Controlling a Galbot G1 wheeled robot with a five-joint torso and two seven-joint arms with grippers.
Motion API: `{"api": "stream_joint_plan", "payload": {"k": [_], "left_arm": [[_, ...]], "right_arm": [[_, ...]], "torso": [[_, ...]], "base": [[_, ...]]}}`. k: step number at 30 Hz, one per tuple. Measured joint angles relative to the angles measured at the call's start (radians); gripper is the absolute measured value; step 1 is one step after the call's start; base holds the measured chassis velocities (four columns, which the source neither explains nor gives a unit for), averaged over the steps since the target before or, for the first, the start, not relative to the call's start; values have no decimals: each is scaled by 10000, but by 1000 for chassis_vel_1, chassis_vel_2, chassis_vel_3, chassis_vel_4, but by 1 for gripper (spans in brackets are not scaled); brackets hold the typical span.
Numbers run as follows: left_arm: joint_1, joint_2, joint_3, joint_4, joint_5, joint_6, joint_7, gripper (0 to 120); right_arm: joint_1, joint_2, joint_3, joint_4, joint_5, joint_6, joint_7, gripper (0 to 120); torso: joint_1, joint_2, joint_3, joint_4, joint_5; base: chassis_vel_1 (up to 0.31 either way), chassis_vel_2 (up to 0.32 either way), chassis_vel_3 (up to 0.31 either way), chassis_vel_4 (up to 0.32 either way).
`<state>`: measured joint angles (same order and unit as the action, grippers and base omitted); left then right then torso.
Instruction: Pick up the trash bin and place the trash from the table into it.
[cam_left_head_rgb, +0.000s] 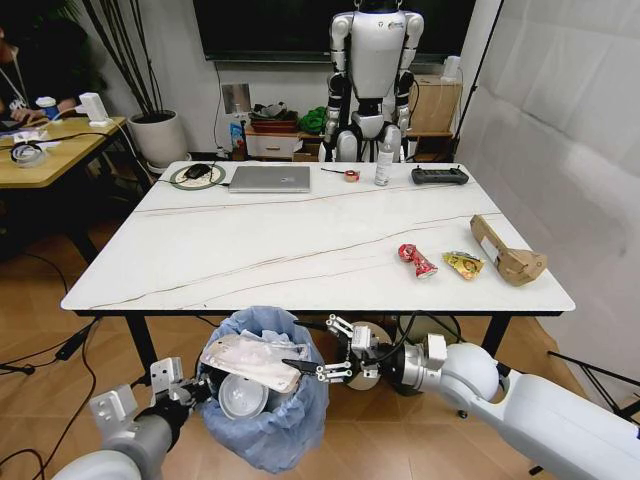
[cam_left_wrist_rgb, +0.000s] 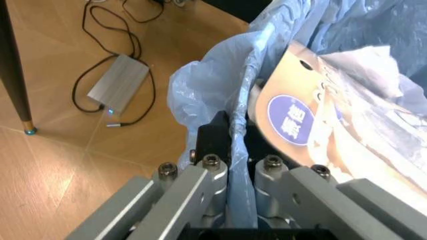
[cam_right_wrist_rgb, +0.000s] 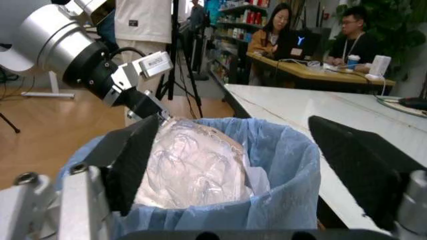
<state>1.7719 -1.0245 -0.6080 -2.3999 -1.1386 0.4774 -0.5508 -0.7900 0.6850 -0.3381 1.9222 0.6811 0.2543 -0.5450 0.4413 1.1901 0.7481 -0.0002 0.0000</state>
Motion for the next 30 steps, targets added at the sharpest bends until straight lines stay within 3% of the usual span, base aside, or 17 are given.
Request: {"api": "stream_joint_plan", "payload": {"k": [4, 16, 21, 22, 26, 30], "left_arm": [[-136, 11, 110, 92, -6, 0, -24, 0], [-80, -4, 251, 63, -18, 0, -69, 0], [-58, -21, 305, 92, 19, 0, -76, 0], [-81, -59, 315, 134, 28, -6, -92, 0], [152, -211, 127, 64, 146, -25, -52, 0], [265, -308, -60, -14, 227, -47, -8, 0]], "right_arm": [[-281, -246, 337, 160, 16, 51, 28, 99], [-736, -418, 1332, 456, 259, -167, 878, 100], [-890, -417, 2013, 498, 494, -500, 1930, 100], [-1058, -419, 2578, 473, 581, -905, 2823, 100], [-1254, -129, 3194, -188, 541, -1066, 4962, 100], [-1297, 167, 3492, -612, 588, -1158, 5358, 100]], "torso": [[0, 0, 0, 0, 0], [0, 0, 0, 0, 1], [0, 0, 0, 2, 0], [0, 0, 0, 1, -4], [0, 0, 0, -1, 3], [0, 0, 0, 1, 0]], "base": [[0, 0, 0, 0], [0, 0, 0, 0], [0, 0, 0, 0], [0, 0, 0, 0], [0, 0, 0, 0], [0, 0, 0, 0]]}}
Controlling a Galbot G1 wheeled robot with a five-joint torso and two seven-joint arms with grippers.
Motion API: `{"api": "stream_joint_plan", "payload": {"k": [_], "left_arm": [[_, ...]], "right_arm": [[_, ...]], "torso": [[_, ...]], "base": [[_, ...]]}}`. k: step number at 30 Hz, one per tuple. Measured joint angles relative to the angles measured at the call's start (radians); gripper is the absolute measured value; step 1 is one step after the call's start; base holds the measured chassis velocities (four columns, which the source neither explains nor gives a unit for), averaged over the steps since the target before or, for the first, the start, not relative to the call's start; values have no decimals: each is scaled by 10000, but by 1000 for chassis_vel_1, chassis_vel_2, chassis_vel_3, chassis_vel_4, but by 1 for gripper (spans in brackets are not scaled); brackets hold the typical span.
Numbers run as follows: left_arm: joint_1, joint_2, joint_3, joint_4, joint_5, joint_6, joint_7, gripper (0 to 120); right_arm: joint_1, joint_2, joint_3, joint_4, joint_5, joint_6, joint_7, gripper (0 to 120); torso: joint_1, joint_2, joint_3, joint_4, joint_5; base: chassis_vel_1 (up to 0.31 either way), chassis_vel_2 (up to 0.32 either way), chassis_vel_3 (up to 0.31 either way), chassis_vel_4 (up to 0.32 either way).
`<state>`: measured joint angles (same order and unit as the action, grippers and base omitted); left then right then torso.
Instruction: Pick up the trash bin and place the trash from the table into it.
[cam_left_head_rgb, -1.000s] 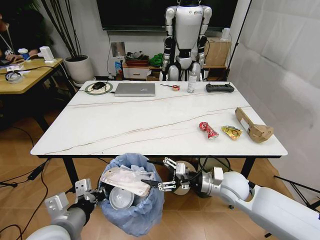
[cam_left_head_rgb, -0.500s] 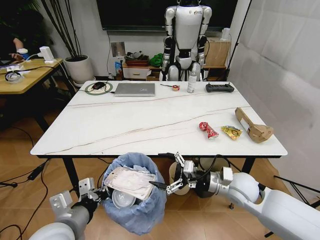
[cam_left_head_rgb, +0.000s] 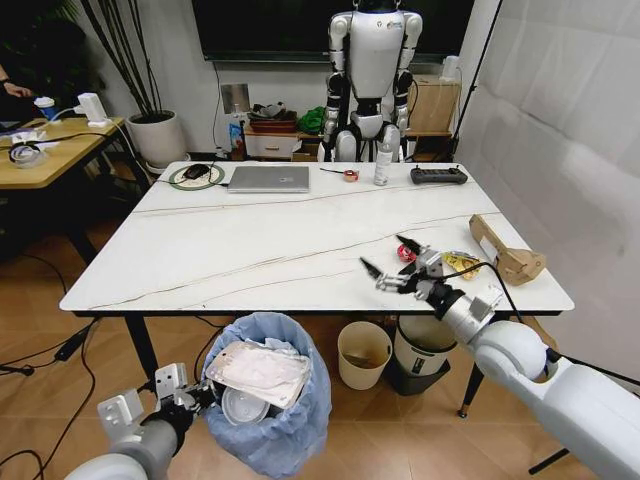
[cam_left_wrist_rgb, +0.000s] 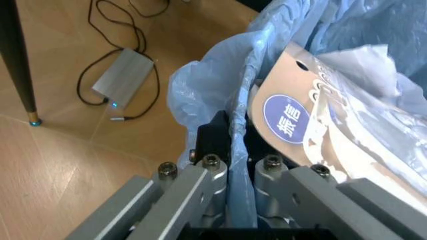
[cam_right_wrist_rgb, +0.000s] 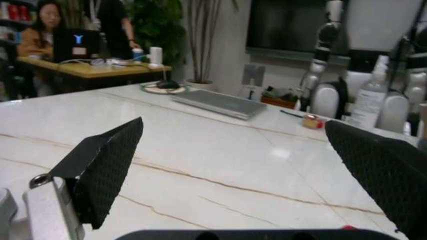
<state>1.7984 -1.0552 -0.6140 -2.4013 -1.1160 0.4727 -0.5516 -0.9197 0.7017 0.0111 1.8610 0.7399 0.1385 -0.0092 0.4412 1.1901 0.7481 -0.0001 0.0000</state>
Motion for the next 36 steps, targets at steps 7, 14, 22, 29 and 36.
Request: {"api": "stream_joint_plan", "payload": {"k": [7, 14, 22, 29, 36], "left_arm": [[84, -100, -176, -53, 46, -29, 34, 0], [38, -63, -200, 14, 33, -45, 81, 0], [-73, -9, -267, 69, -70, -69, 143, 0], [-153, 1, -245, 143, -104, -74, 160, 0], [-207, 26, -291, 174, -172, -82, 177, 0]], "right_arm": [[-8, 603, 476, -584, 27, -824, 1009, 100], [104, 792, 1168, -1539, 28, -1154, 936, 100], [-108, 630, 1752, -2199, -50, -1404, 485, 100], [-249, 490, 2192, -2787, 239, -1555, -405, 100], [-295, 502, 2577, -3218, 374, -1578, -809, 100]], "torso": [[0, 0, 0, 0, 0], [0, 0, 0, -1, -1], [0, 0, 0, -3, 0], [0, 0, 0, -2, 0], [0, 0, 0, -2, 0]], "base": [[0, 0, 0, 0], [0, 0, 0, 0], [0, 0, 0, 0], [0, 0, 0, 0], [0, 0, 0, 0]]}}
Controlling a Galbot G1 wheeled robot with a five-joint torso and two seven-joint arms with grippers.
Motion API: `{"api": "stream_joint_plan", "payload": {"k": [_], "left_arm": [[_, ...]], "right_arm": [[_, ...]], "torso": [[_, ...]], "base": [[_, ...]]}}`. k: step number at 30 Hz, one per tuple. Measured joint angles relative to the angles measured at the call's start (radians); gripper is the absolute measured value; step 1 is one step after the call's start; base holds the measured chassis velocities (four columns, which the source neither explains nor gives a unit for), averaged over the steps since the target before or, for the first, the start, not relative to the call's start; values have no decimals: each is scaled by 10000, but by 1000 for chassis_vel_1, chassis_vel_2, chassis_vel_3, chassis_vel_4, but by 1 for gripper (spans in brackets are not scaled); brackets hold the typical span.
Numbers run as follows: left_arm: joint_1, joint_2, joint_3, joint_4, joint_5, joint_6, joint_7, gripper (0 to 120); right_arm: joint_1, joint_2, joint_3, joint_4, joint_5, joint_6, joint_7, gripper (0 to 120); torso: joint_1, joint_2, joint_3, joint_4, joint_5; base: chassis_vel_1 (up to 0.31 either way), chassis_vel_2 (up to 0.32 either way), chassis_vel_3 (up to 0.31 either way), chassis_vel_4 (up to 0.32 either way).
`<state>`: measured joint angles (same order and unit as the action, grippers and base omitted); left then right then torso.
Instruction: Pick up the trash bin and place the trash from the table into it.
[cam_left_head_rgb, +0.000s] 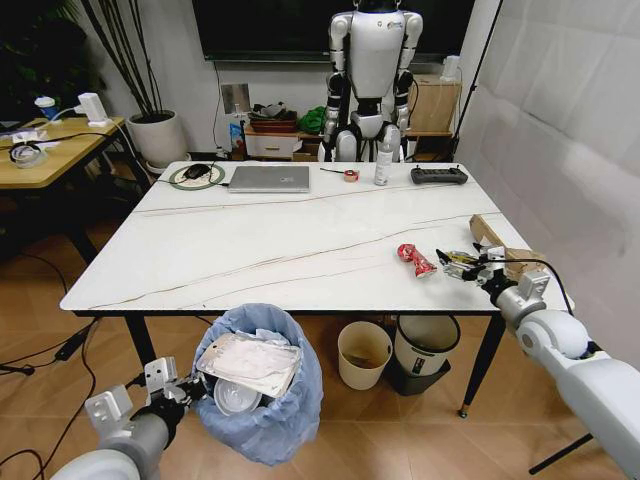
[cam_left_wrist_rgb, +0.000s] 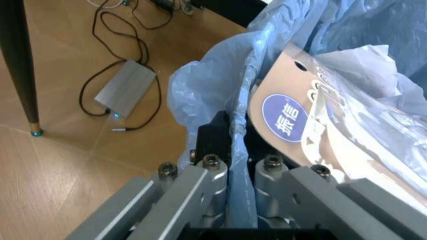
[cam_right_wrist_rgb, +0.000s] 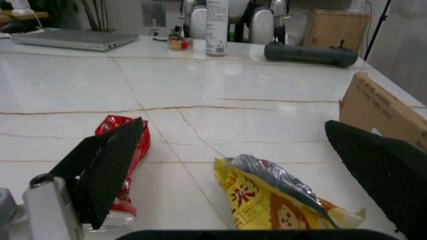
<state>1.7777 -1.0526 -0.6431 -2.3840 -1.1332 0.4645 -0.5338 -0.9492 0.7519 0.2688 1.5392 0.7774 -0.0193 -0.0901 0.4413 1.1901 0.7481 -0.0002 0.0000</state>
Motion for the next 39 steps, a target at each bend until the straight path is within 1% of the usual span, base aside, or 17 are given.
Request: {"api": "stream_joint_plan", "payload": {"k": [11, 31, 32, 34, 35, 37, 38, 39], "left_arm": [[-63, 4, 49, 11, 1, -1, 4, 0], [-78, -33, 51, 64, 16, -1, 8, 0], [-79, -39, 53, 68, 17, -1, 8, 0], [-78, -45, 53, 72, 18, -1, 8, 0], [-77, -45, 54, 72, 18, -1, 8, 0], [-84, -44, 52, 73, 18, -2, 10, 0], [-89, -44, 52, 73, 18, -2, 10, 0], [-89, -44, 52, 73, 18, -2, 10, 0]], "right_arm": [[-193, 38, 306, -330, -22, 66, -316, 100], [-161, 231, 192, -869, -170, 313, -714, 100], [-152, 236, 182, -902, -167, 317, -745, 99], [-127, 253, 163, -1000, -157, 332, -820, 91], [-118, 258, 160, -1024, -156, 337, -836, 90], [-62, 282, 131, -1150, -144, 391, -920, 79], [-51, 285, 124, -1175, -142, 407, -929, 76], [-51, 285, 124, -1175, -142, 407, -929, 76]], "torso": [[0, 0, 0, 0, 0], [0, 0, 0, 0, -1], [0, 0, -1, 0, -1], [0, 0, -1, 0, 0], [0, 0, 0, 0, 0], [0, 0, 0, 0, 0], [0, 0, 0, 1, 0], [0, 0, 0, 1, 0]], "base": [[0, 0, 0, 0], [0, 0, 0, 0], [0, 0, 0, 0], [0, 0, 0, 0], [0, 0, 0, 0], [0, 0, 0, 0], [0, 0, 0, 0], [0, 0, 0, 0]]}}
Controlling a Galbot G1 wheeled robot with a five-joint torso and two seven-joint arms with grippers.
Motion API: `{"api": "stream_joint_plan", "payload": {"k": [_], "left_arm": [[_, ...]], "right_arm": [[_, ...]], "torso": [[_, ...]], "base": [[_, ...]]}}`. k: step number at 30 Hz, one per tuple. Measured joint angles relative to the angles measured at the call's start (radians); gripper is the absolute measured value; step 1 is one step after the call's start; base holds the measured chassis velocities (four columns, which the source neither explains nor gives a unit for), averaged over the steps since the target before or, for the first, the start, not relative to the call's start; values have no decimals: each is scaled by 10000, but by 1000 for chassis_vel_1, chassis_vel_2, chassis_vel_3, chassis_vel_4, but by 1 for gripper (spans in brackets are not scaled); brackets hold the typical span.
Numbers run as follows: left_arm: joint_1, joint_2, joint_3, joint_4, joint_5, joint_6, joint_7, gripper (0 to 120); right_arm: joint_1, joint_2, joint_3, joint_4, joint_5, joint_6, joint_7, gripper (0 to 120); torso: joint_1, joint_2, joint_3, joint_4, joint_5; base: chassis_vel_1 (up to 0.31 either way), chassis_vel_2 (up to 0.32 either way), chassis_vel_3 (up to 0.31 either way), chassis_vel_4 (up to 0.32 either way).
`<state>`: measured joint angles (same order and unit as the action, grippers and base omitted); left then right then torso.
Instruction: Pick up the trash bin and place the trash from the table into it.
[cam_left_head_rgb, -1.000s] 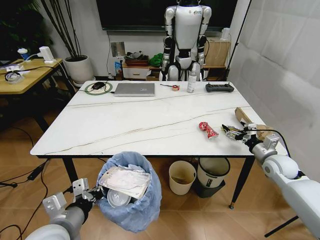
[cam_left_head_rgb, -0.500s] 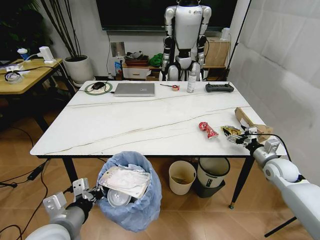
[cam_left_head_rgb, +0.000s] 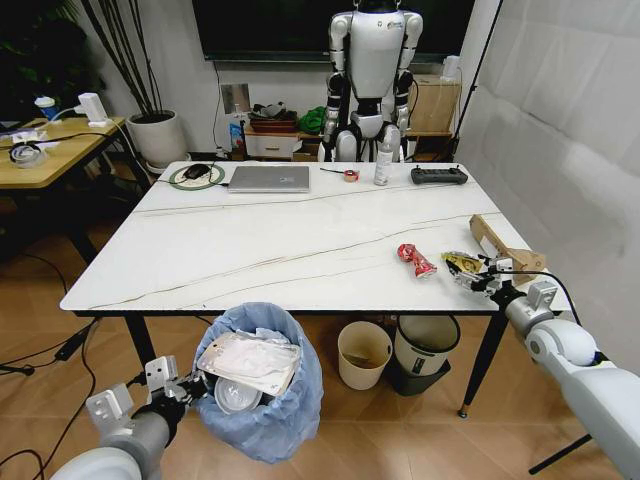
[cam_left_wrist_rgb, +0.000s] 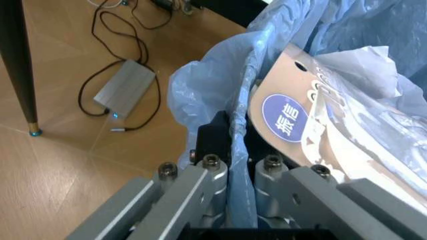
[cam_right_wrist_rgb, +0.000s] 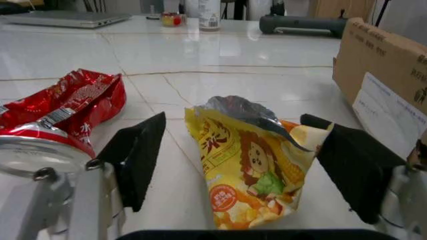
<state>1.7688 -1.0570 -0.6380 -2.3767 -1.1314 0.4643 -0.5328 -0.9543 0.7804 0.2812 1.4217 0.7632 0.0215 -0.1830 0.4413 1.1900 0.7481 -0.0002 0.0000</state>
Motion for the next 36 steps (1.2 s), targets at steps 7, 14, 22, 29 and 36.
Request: {"api": "stream_joint_plan", "payload": {"k": [7, 14, 22, 29, 36], "left_arm": [[-55, 7, 28, 43, -2, -2, 2, 0], [-98, 18, 54, 64, -8, -3, 3, 0], [-101, 25, 93, 41, -18, -3, 3, 0], [-64, 32, 234, 26, 10, -4, 18, 0], [-157, 125, 485, -33, -32, -8, 17, 0]], "right_arm": [[21, 7, -35, -92, 3, 77, -54, 48], [22, 6, -96, -99, -27, 106, -68, 22], [8, -3, -135, -91, -135, 205, -71, 0], [-76, -155, 117, 335, 30, 658, -180, 0], [146, -654, -299, 2427, 1312, 1012, -306, 0]], "torso": [[0, 0, 0, 0, -1], [0, 0, 0, 0, 0], [0, 0, 0, 0, 0], [0, 0, 0, -1, 0], [0, 0, -1, 0, -5]], "base": [[0, 0, 0, 0], [0, 0, 0, 0], [0, 0, 0, 0], [0, 0, 0, 0], [0, 0, 0, 0]]}}
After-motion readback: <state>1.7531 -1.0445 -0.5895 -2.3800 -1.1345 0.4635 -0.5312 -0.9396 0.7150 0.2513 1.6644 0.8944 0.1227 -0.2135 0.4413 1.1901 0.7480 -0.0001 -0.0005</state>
